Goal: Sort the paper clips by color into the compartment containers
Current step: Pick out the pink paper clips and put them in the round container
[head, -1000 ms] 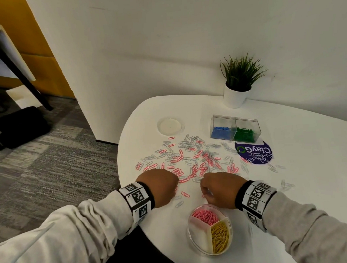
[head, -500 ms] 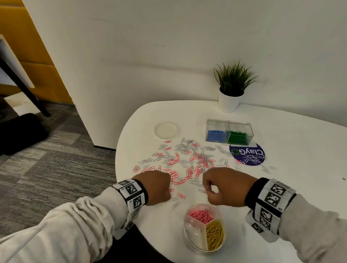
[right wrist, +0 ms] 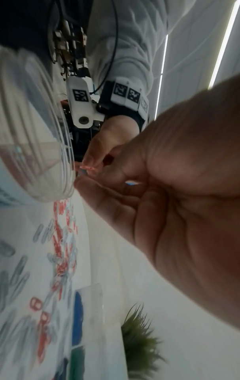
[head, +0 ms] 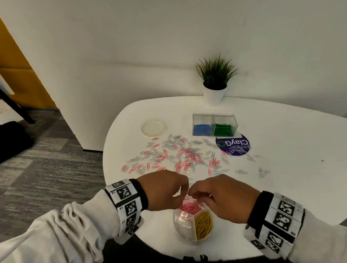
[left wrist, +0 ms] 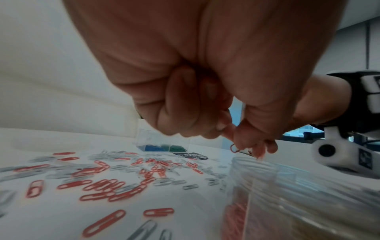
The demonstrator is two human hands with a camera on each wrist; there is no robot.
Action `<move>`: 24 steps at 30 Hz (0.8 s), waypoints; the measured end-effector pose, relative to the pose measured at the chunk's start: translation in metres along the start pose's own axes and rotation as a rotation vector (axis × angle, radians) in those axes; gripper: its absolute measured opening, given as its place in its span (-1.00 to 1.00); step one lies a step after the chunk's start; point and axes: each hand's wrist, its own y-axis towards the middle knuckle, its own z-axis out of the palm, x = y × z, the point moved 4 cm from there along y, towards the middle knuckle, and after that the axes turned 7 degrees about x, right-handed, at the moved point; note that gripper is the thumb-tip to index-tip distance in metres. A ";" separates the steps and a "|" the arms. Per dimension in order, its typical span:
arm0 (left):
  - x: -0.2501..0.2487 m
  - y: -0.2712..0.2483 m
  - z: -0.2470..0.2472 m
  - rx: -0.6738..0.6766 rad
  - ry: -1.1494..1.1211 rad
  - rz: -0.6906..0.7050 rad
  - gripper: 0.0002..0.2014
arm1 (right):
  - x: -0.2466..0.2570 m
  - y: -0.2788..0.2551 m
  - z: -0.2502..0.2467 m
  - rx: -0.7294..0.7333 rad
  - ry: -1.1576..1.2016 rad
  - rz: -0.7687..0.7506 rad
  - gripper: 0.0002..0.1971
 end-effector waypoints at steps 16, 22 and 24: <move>-0.025 0.014 0.019 -0.076 0.106 0.201 -0.76 | -0.068 0.010 -0.005 -0.156 0.020 0.277 -0.94; -0.025 0.010 0.019 -0.127 0.148 0.289 -0.76 | -0.113 0.050 -0.012 -0.085 -0.187 0.335 -0.75; -0.026 0.008 0.018 -0.138 0.135 0.310 -0.75 | -0.114 0.060 -0.012 -0.027 -0.261 0.313 -0.76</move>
